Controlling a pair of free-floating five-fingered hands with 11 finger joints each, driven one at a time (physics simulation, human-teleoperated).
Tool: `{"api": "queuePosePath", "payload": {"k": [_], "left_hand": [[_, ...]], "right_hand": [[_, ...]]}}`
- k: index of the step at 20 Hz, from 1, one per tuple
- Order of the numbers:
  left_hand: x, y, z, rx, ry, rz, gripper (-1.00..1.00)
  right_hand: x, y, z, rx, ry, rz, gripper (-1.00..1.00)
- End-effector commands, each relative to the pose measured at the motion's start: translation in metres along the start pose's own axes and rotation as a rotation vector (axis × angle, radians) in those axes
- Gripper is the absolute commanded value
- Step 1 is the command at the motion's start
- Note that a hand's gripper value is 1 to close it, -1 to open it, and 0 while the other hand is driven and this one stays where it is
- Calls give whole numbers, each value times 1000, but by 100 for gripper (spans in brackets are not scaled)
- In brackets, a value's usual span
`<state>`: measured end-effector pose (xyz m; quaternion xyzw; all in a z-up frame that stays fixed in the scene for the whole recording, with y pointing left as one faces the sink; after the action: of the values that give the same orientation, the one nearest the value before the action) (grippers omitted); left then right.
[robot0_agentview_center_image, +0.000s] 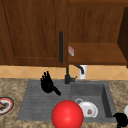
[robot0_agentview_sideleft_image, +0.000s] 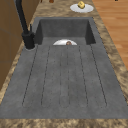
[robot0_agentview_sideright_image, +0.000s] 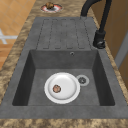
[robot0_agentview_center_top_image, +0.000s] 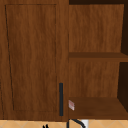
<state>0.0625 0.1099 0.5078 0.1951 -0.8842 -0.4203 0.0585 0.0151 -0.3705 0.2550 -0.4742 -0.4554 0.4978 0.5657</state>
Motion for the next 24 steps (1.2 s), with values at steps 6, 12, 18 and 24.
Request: {"api": "queuePosePath", "payload": {"k": [6, 12, 18, 24], "left_hand": [[2, -2, -3, 127, 77, -19, -100], [-4, 2, -9, 117, 48, -27, -100], [-5, -2, -7, 23, 6, 2, -100], [3, 5, -20, 24, 31, -23, -100]], "right_hand": [[0, 0, 0, 0, 0, 0, 0], [0, 0, 0, 0, 0, 0, 0], [0, 0, 0, 0, 0, 0, 0], [0, 0, 0, 0, 0, 0, 0]]}}
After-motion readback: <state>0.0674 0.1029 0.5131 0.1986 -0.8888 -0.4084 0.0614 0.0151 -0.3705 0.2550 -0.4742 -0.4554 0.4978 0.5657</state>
